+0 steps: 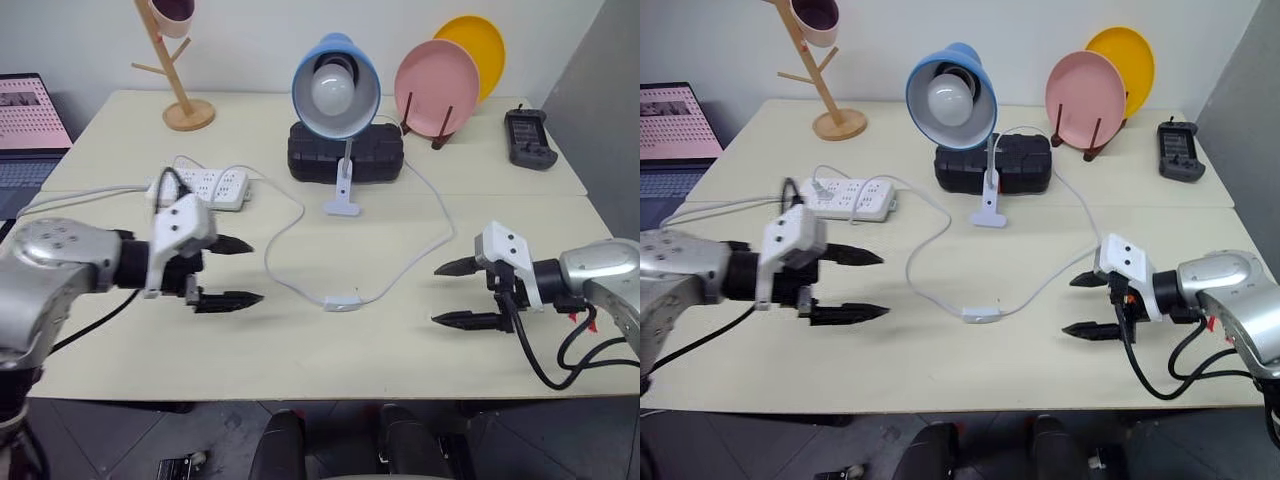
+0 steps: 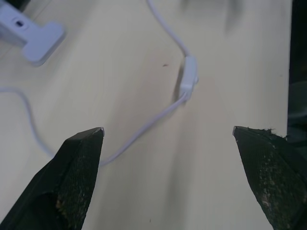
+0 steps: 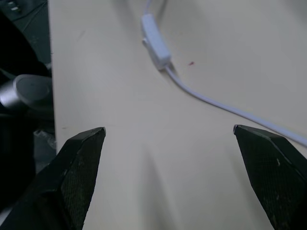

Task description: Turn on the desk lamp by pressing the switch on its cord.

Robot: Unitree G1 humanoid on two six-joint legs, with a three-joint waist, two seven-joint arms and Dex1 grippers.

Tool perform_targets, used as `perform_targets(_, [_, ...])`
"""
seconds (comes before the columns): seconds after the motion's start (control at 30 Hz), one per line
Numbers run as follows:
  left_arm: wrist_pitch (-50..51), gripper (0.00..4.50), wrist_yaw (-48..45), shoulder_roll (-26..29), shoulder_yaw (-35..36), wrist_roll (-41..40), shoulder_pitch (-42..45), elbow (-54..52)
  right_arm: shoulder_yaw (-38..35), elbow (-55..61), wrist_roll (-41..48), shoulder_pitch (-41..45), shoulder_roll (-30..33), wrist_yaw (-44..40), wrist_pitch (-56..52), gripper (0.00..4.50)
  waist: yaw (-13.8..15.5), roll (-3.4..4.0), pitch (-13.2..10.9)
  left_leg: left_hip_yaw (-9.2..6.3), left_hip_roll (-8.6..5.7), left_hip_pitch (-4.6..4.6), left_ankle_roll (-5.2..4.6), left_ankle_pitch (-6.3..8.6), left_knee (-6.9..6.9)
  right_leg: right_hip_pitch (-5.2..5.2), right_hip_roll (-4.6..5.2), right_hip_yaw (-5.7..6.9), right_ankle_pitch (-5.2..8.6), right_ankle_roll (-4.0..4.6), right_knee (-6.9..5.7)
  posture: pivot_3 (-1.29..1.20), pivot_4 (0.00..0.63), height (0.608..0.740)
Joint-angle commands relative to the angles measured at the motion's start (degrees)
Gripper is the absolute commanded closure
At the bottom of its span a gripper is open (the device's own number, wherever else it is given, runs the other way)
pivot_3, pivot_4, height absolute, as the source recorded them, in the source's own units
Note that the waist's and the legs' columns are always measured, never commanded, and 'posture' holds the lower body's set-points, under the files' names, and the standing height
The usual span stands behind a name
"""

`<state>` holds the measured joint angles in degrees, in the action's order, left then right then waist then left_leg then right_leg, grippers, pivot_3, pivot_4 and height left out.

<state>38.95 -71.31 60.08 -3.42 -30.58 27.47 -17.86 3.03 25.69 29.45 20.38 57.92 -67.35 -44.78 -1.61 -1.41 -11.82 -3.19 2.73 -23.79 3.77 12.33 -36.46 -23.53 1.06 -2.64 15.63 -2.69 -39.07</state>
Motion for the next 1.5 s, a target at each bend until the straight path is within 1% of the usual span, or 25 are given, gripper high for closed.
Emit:
perform_targets(0.03, [-4.0, 0.0, -3.9, -2.0, -6.8, 4.6, 3.7, 3.0, -1.5, 3.7, 1.9, -0.7, 0.3, 1.1, -1.1, 0.02, -0.1, -0.01, 0.0, 0.0, 0.0, 0.0, 0.0, 0.0, -0.04, 0.02, 0.0, -0.01, -0.01, -0.01, 0.01, 0.0, 0.15, 0.74])
perform_targets(0.07, [-5.9, 0.0, -4.8, -2.8, -8.6, 6.4, 4.2, 4.4, -1.4, 4.1, 2.1, -0.8, 0.1, 1.6, -1.3, 0.02, -0.2, -0.01, 0.0, 0.0, 0.0, 0.0, 0.0, 0.0, -0.07, 0.03, 0.0, -0.01, -0.02, 0.0, 0.01, 0.0, 0.15, 0.74])
perform_targets(0.17, [-10.9, 0.0, -6.5, -8.9, -14.6, 10.8, 7.2, 11.9, -1.9, 5.5, 3.0, -1.4, -1.1, 4.0, -2.7, 0.02, -0.2, 0.05, 0.0, -0.01, 0.0, 0.01, -0.01, 0.01, -0.16, 0.06, -0.02, -0.02, -0.02, 0.0, -0.02, 0.0, 0.15, 0.74])
perform_targets(0.27, [-14.7, 0.0, -7.1, -11.9, -16.5, 14.3, 8.8, 16.8, -2.7, 6.6, 3.7, -2.4, -1.0, 5.0, -3.6, 0.02, -0.3, 0.03, 0.0, -0.06, 0.0, -0.02, -0.01, 0.01, -0.24, 0.1, -0.03, 0.0, -0.02, 0.0, -0.01, 0.0, 0.15, 0.74])
perform_targets(0.57, [-18.5, 0.0, -9.2, -18.3, -17.8, 17.5, 11.2, 22.8, -4.1, 8.8, 5.2, -4.6, -0.9, 7.4, -4.7, 0.02, -0.1, 0.03, 0.0, -0.08, 0.0, -0.03, -0.02, 0.01, -0.4, 0.18, -0.02, 0.0, -0.04, -0.03, -0.02, 0.0, 0.15, 0.74])
perform_targets(0.9, [-21.8, 0.0, -10.4, -22.5, -18.6, 20.8, 12.1, 26.8, -3.5, 8.2, 5.7, -4.2, -0.6, 8.1, -4.0, 0.02, -0.1, 0.03, 0.0, -0.11, -0.01, -0.04, -0.02, 0.01, -0.4, 0.2, -0.02, 0.02, -0.03, -0.04, 0.0, 0.0, 0.15, 0.74])
perform_targets(0.93, [-22.0, 0.36, -10.4, -22.8, -18.6, 21.1, 12.2, 27.2, -3.4, 8.1, 5.6, -4.2, -0.6, 8.0, -3.9, 0.0, -0.1, 0.03, 0.0, -0.11, -0.01, -0.03, -0.02, 0.01, -0.41, 0.21, -0.02, 0.02, -0.03, -0.04, -0.01, 0.0, 0.15, 0.74])
perform_targets(0.97, [-22.0, 0.45, -10.3, -23.5, -18.5, 21.0, 12.4, 27.8, -3.3, 8.0, 5.6, -4.2, -0.6, 8.1, -3.9, 0.0, -0.1, 0.03, 0.1, -0.12, -0.01, -0.03, -0.02, 0.01, -0.41, 0.21, -0.02, 0.02, -0.03, -0.04, -0.01, 0.0, 0.15, 0.74])
perform_targets(1.0, [-22.2, 0.67, -10.4, -23.8, -18.5, 21.2, 12.4, 28.3, -3.2, 8.0, 5.6, -4.1, -0.7, 8.2, -3.9, 0.0, -0.1, 0.03, 0.0, -0.12, -0.01, -0.03, -0.02, 0.01, -0.4, 0.21, -0.02, 0.03, -0.03, -0.04, -0.01, 0.0, 0.15, 0.74])
perform_targets(1.03, [-22.6, 1.0, -10.6, -24.0, -18.5, 21.4, 12.4, 28.5, -3.2, 8.0, 5.6, -4.1, -0.7, 8.2, -3.9, 0.0, -0.1, 0.03, 0.1, -0.12, -0.01, -0.03, -0.02, 0.01, -0.4, 0.2, -0.02, 0.03, -0.03, -0.04, -0.01, 0.0, 0.15, 0.74])
perform_targets(1.13, [-22.7, 1.66, -11.5, -23.9, -18.6, 21.6, 12.1, 28.2, -3.2, 8.2, 5.7, -4.4, -0.6, 8.2, -3.8, 0.0, -0.2, 0.03, 0.0, -0.12, -0.01, -0.04, -0.02, 0.01, -0.41, 0.21, -0.02, 0.02, -0.03, -0.03, 0.0, 0.0, 0.15, 0.74])
perform_targets(1.33, [-22.8, 2.81, -12.9, -23.1, -18.6, 22.4, 12.2, 28.1, -3.2, 8.1, 5.6, -4.3, -0.6, 8.3, -3.8, 0.0, -0.2, 0.03, 0.1, -0.13, -0.01, -0.03, -0.02, 0.01, -0.41, 0.21, -0.02, 0.03, -0.03, -0.05, -0.01, 0.0, 0.15, 0.74])
perform_targets(1.5, [-23.0, 3.94, -12.9, -23.5, -18.3, 22.6, 12.1, 28.5, -3.3, 7.9, 5.5, -4.4, -0.4, 8.2, -3.6, 0.0, -0.2, 0.03, 0.1, -0.13, -0.01, -0.04, -0.02, 0.01, -0.41, 0.21, -0.02, 0.03, -0.03, -0.04, 0.0, 0.0, 0.15, 0.74])
